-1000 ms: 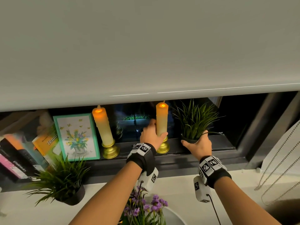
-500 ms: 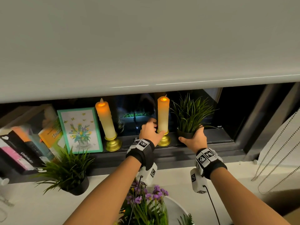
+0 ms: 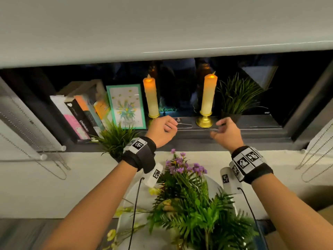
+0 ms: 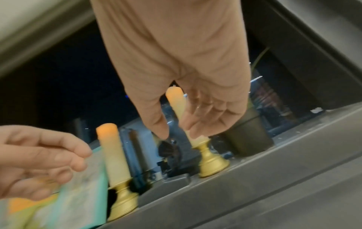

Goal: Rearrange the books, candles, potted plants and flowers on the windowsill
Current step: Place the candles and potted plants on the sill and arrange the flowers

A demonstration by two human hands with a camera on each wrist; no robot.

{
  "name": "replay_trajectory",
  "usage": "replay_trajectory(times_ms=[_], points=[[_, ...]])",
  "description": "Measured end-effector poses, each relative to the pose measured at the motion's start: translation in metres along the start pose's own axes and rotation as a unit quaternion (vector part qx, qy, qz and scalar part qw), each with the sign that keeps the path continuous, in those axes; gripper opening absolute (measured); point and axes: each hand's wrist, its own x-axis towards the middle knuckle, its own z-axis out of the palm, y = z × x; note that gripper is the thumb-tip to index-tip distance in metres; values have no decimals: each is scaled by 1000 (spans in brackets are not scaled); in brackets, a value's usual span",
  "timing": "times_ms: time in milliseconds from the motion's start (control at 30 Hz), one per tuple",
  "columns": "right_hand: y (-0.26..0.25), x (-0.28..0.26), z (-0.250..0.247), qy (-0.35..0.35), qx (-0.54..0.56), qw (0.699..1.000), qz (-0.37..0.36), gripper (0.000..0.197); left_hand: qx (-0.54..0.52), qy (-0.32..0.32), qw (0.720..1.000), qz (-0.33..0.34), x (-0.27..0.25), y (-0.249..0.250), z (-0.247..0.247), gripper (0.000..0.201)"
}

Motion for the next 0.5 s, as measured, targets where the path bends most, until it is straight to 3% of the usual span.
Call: replay_trajectory(times_ms=[67, 167, 300, 500], points=[[-16, -23, 9, -73, 28, 996, -53, 15, -2, -16, 1000, -21, -23, -6, -13, 12], [-36, -63, 25, -170, -14, 974, -150, 11, -1, -25, 998, -64, -53, -23, -30, 11], [-36, -105, 57, -321, -133, 909, -231, 11, 65, -36, 993, -91, -95, -59, -34, 13], [-12, -126, 83, -368, -186, 884, -220, 7, 117, -137, 971, -160, -159, -111, -3, 16]])
